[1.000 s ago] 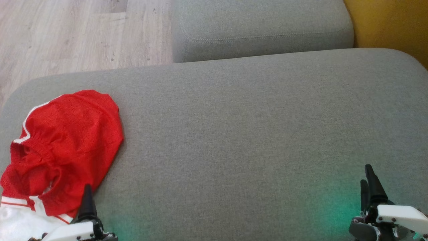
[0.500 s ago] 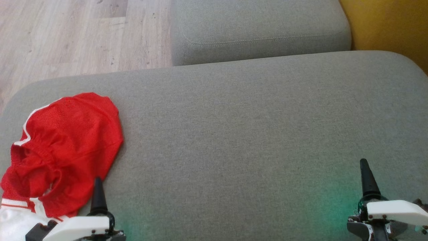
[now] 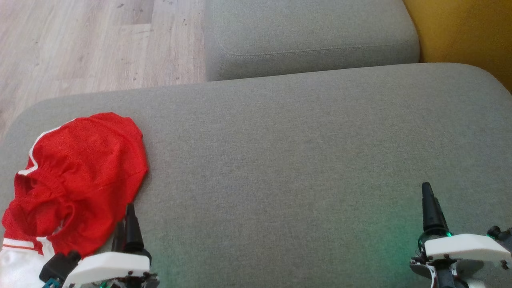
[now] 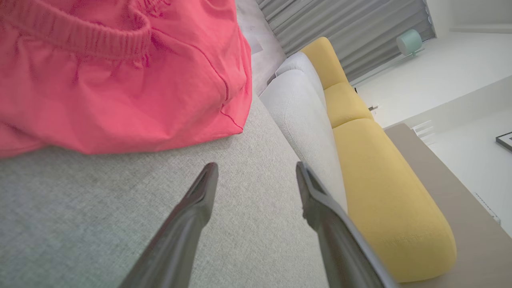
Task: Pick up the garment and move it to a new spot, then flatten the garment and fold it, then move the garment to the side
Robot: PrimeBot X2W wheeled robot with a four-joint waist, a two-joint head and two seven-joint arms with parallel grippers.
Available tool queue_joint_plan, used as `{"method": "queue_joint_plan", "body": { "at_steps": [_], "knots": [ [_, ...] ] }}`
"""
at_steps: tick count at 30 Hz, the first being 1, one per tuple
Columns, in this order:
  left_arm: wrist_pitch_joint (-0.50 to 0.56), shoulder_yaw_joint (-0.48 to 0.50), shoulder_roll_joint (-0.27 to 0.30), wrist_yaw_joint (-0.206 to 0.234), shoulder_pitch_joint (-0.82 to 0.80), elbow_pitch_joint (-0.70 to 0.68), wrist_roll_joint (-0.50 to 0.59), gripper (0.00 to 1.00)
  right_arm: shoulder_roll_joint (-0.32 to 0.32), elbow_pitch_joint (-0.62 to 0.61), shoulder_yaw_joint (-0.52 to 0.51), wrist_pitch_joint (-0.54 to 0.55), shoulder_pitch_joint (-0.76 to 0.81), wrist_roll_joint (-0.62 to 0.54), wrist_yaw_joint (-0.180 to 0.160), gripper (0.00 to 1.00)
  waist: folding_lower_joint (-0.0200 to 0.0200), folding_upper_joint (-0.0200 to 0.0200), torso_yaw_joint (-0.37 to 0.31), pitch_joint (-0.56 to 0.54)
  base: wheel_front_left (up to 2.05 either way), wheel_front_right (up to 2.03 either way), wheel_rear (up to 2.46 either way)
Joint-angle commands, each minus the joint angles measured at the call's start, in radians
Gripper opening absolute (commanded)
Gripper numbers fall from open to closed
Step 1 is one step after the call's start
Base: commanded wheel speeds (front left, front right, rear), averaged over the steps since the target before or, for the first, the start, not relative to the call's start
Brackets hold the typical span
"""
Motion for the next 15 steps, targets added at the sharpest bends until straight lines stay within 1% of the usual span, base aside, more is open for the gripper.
{"method": "queue_joint_plan", "body": {
  "at_steps": [1, 15],
  "knots": [
    [-0.012, 0.005, 0.008, 0.004, -0.029, -0.041, 0.032, 1.0, -0.004, -0.042, 0.014, -0.012, -0.032, -0.031, 0.005, 1.0, 0.0, 0.0, 0.0, -0.001, 0.0, 0.0, 0.0],
    [-0.053, -0.038, 0.009, 0.039, -0.025, -0.068, 0.214, 1.0, -0.005, -0.072, 0.053, -0.053, -0.028, -0.21, 0.005, 1.0, 0.0, 0.0, -0.003, -0.01, 0.0, 0.0, 0.0]
  ]
}}
